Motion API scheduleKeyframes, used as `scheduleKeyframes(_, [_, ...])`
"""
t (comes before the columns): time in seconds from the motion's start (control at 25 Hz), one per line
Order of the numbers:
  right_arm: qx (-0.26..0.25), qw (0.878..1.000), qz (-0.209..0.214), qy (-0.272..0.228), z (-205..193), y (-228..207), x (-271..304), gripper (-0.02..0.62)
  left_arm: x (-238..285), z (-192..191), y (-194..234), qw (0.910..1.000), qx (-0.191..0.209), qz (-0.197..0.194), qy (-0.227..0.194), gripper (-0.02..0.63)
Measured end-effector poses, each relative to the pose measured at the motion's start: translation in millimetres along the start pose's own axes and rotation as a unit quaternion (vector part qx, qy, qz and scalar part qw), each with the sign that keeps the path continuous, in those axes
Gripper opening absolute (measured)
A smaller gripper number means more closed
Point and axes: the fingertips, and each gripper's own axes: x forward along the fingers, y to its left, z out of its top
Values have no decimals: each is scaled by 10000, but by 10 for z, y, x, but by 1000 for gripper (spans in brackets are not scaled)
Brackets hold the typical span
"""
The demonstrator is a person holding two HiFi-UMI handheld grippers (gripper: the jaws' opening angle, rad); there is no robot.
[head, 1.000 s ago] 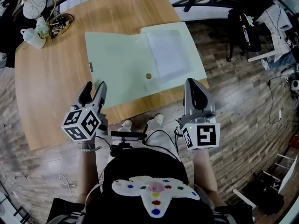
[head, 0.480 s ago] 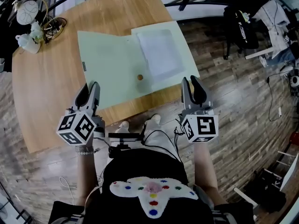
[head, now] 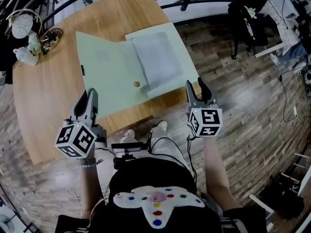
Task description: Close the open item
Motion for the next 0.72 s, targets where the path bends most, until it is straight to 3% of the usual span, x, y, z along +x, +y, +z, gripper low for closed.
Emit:
scheduleKeyframes(0.36, [376, 9982, -19, 464, -470, -468, 255, 176, 138, 101, -466, 9999, -47, -123, -63, 63])
scheduleKeyframes(0.72, [736, 9942, 257, 735, -715, -621, 502, 176, 356, 177, -975, 9977, -490, -467, -69, 43])
